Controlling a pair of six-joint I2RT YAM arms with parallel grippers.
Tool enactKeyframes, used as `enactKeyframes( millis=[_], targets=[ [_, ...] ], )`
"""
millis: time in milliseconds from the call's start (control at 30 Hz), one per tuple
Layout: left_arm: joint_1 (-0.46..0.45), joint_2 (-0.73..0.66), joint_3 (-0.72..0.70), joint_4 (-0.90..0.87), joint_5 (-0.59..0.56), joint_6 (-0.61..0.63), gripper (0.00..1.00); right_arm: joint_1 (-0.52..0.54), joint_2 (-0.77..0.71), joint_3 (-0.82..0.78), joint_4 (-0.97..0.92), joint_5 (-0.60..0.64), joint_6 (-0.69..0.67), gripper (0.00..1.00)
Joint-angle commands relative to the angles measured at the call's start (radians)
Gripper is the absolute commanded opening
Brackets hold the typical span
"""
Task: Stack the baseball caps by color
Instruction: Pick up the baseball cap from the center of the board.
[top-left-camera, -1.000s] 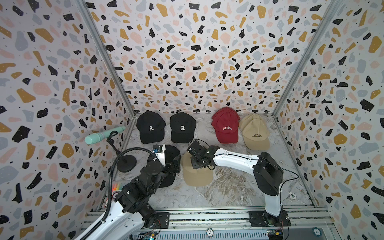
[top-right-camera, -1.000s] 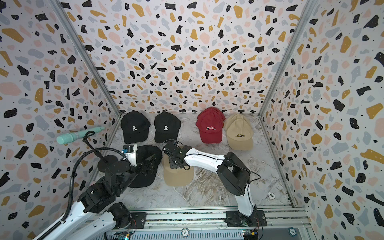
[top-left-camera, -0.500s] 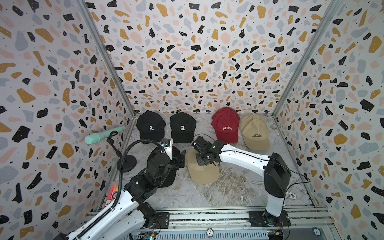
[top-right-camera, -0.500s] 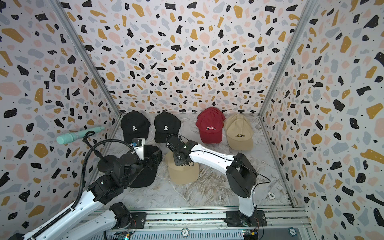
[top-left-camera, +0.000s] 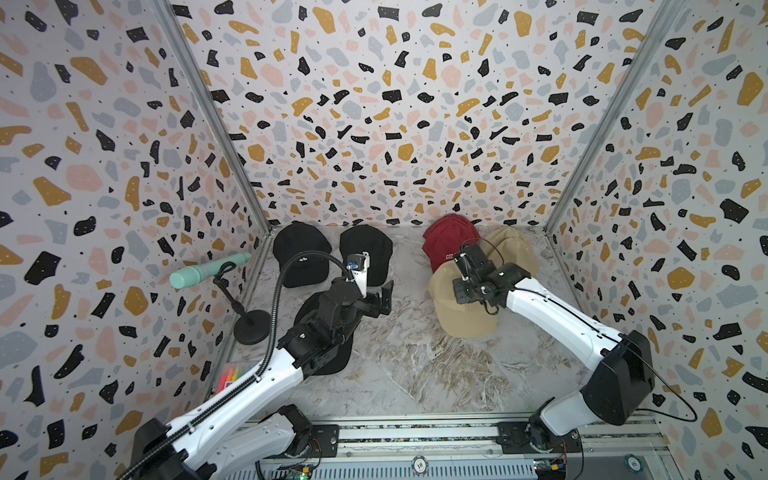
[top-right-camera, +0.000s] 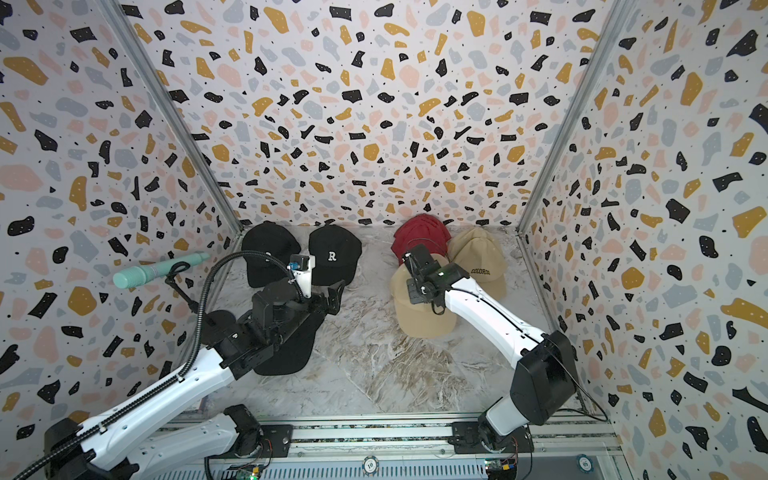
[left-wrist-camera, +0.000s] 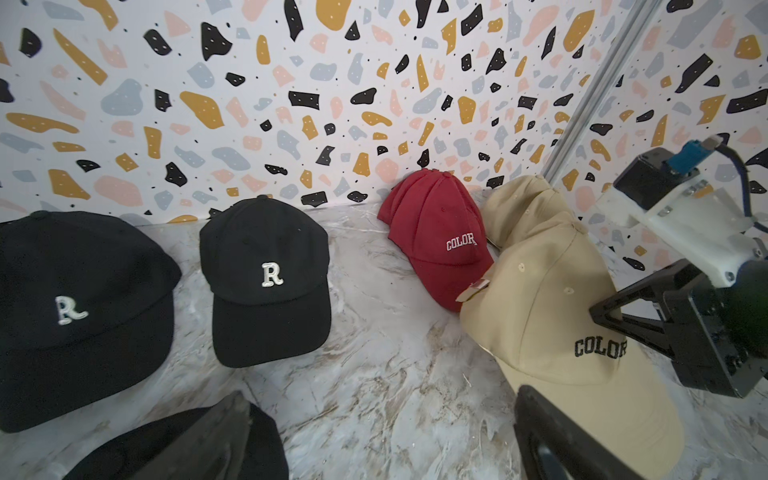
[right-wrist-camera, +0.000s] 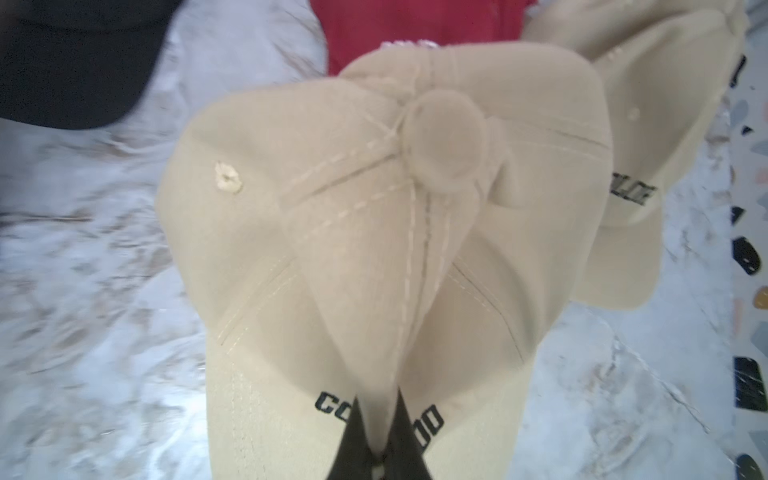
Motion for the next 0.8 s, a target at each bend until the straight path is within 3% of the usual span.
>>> enactKeyframes(
  millis=[0,200,433,767],
  targets=[
    [0.006,0.068,0.056,0.12,0.076,0.011,1.0,-0.109,-0.089,-0.061,0.06,-0.007,-0.107,0.0],
    [0.005,0.21,0.147,0.171,0.143,-0.002,1.0,-0.314,-0.134,-0.149,0.181,-0.055,-0.237,0.0],
    [0.005,0.308,0.224,0.201,0.164,0.006,1.0,-0.441,-0.052,-0.144,0.276,-0.067,-0.329,0.0],
    [0.006,0.345,0.221,0.261,0.147,0.015,1.0,-0.502,0.141,-0.028,0.36,-0.068,-0.451,0.0]
  ],
)
